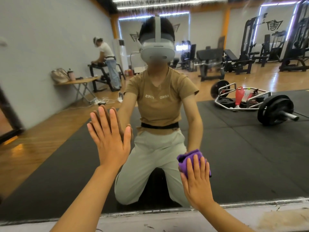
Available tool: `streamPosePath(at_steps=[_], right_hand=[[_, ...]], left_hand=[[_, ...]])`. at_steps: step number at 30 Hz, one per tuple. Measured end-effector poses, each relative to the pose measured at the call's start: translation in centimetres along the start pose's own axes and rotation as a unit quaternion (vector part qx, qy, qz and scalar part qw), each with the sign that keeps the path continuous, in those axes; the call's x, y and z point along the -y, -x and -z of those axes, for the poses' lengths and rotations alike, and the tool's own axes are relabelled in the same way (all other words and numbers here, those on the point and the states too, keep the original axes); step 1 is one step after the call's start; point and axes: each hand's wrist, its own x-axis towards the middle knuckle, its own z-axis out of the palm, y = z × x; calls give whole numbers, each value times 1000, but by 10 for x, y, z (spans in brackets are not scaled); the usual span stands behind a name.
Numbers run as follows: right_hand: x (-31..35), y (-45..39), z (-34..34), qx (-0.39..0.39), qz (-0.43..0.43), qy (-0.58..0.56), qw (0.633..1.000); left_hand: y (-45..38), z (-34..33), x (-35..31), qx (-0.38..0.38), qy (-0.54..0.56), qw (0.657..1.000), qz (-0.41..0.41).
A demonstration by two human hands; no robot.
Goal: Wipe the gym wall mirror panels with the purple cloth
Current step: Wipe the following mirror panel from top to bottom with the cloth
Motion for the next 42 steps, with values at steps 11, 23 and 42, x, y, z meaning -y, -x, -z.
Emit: streamPosePath(at_steps=[11,23,42], right_hand=[[12,-155,68,-116,-30,-67,991],[0,-23,5,-31,15,-23,999],[-27,41,-9,17,53,37,998]], left_hand=[[0,0,0,-3,1,1000,-4],[0,0,1,2,-1,1000,-2],[1,0,5,11,-6,1000,1]])
